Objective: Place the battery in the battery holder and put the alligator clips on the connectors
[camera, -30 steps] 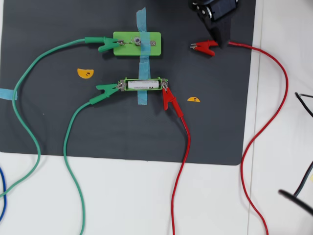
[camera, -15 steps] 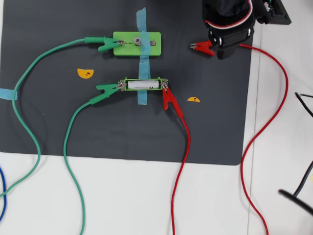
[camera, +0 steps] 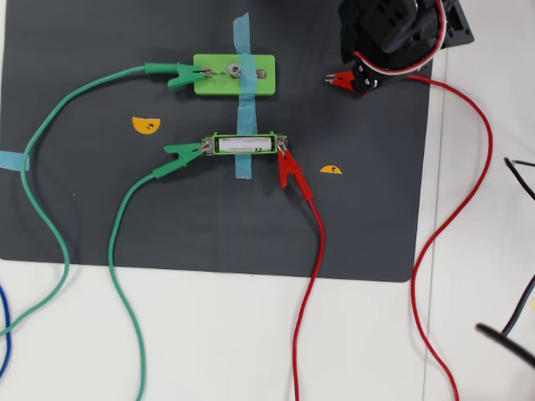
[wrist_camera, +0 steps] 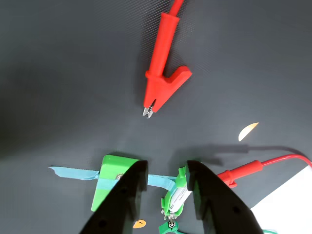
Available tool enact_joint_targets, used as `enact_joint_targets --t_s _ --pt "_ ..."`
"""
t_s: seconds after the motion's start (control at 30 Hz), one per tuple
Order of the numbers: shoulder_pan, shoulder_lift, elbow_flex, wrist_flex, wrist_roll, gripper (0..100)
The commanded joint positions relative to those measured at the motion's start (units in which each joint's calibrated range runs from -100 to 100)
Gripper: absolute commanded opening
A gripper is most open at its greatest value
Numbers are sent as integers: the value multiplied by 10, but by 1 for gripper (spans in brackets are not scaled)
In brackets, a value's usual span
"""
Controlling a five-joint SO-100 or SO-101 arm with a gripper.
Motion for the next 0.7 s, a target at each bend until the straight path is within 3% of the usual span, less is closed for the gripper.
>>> enact_joint_targets --t_s 0.0,0.37,0.57,0.67 --pt "-27 1 -49 3 -21 6" --pt "6 5 -48 -7 -89 6" --pt "-1 6 -44 -36 -95 7" --pt "-2 6 -24 -45 -101 12"
